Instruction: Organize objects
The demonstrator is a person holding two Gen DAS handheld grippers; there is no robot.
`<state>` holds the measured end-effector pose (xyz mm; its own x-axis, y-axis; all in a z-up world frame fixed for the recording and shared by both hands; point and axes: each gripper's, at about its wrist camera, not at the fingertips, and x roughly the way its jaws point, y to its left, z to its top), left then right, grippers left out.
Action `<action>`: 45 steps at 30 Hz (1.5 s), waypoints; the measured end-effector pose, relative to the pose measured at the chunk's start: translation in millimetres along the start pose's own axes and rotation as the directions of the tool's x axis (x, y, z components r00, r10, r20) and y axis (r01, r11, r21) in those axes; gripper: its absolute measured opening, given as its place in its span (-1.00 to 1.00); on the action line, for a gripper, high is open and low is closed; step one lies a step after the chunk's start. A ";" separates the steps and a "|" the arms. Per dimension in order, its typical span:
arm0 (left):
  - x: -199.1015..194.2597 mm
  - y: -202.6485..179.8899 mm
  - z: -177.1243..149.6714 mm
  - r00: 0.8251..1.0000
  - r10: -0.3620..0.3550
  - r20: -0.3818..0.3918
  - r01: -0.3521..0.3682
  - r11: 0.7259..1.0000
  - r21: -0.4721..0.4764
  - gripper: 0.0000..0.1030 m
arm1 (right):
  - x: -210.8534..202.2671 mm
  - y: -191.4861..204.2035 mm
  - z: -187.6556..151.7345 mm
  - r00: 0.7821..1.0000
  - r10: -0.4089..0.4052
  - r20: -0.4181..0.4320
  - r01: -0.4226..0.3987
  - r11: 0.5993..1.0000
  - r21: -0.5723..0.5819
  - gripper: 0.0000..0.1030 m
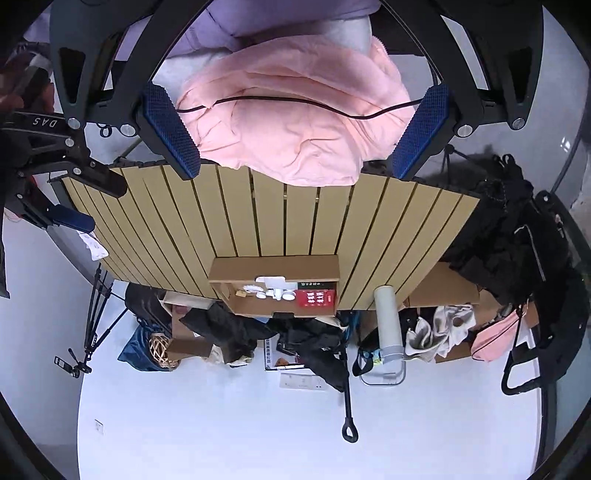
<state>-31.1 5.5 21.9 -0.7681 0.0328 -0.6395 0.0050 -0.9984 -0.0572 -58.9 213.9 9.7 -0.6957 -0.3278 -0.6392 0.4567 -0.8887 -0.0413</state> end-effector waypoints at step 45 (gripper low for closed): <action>1.3 -3.6 -3.8 0.999 0.046 -0.007 -0.045 0.999 0.014 1.00 | -1.6 -14.0 -1.7 1.000 -0.011 0.012 0.010 0.994 0.109 0.69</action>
<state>-29.7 9.4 18.4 -0.7624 -0.0124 -0.6470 0.0309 -0.9994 -0.0172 -63.3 227.4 9.9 -0.7071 -0.3216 -0.6298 0.3867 -0.9215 0.0363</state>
